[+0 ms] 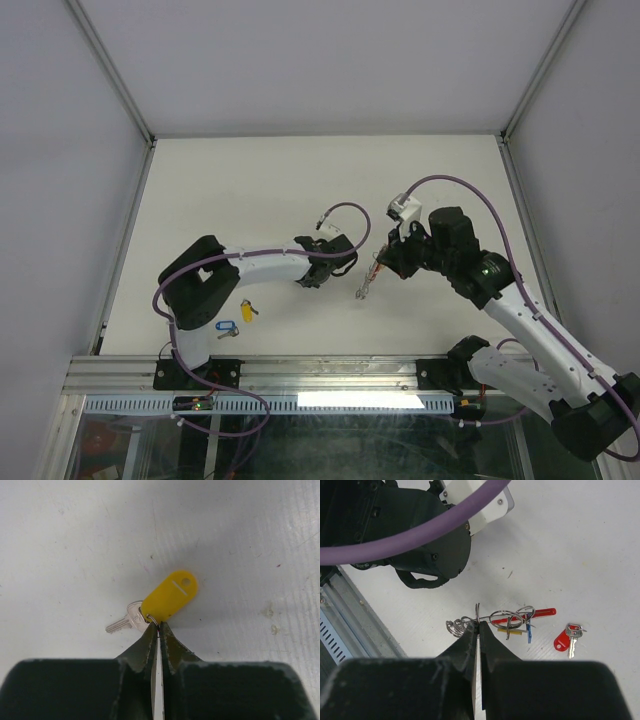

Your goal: Put the keys on the keyring

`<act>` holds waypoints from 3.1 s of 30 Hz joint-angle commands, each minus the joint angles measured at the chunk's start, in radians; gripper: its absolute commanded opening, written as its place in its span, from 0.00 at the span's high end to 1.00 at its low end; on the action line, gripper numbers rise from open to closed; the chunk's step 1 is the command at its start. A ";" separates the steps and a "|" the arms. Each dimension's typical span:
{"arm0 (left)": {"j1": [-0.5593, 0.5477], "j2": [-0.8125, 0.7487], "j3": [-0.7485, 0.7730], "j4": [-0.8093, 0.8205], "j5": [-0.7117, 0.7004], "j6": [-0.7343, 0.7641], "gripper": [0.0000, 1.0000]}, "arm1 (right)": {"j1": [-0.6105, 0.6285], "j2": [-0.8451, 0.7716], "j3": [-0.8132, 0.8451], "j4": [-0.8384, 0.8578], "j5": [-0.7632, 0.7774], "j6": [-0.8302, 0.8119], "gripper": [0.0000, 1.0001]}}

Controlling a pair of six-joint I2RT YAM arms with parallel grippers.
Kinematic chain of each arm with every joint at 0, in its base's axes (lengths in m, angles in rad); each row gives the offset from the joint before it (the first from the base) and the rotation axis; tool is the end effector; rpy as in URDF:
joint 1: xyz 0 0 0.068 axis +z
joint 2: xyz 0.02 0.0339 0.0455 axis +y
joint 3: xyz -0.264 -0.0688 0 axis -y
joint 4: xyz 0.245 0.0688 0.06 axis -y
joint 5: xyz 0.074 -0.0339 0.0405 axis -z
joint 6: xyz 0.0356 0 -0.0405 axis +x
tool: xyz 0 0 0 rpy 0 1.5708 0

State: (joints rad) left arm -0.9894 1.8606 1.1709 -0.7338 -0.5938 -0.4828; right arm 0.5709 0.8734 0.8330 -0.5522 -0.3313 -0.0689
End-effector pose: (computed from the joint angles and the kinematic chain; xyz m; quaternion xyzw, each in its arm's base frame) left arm 0.2022 -0.2714 0.1545 0.2181 0.9286 0.1690 0.2480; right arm 0.1511 0.1108 0.3058 -0.3473 0.8021 0.2561 0.4127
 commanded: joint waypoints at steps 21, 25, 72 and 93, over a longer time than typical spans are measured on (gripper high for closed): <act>-0.009 -0.570 -0.276 0.422 0.249 0.196 1.00 | -0.004 -0.048 0.050 0.065 -0.157 -0.026 1.00; -0.009 -0.684 -0.334 0.511 0.320 0.265 1.00 | -0.005 -0.041 0.058 0.071 -0.224 -0.024 1.00; -0.009 -0.988 -0.446 0.785 1.033 0.655 1.00 | -0.003 0.101 0.061 0.250 -0.869 0.002 1.00; -0.009 -0.962 -0.412 0.770 1.063 0.659 1.00 | 0.018 0.129 0.054 0.291 -0.807 0.051 1.00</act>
State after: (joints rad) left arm -0.9894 0.8951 0.7116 0.0219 0.4347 0.1513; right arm 0.5808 1.0039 0.8379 -0.3229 -1.1397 -0.0349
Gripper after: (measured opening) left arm 0.003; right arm 0.009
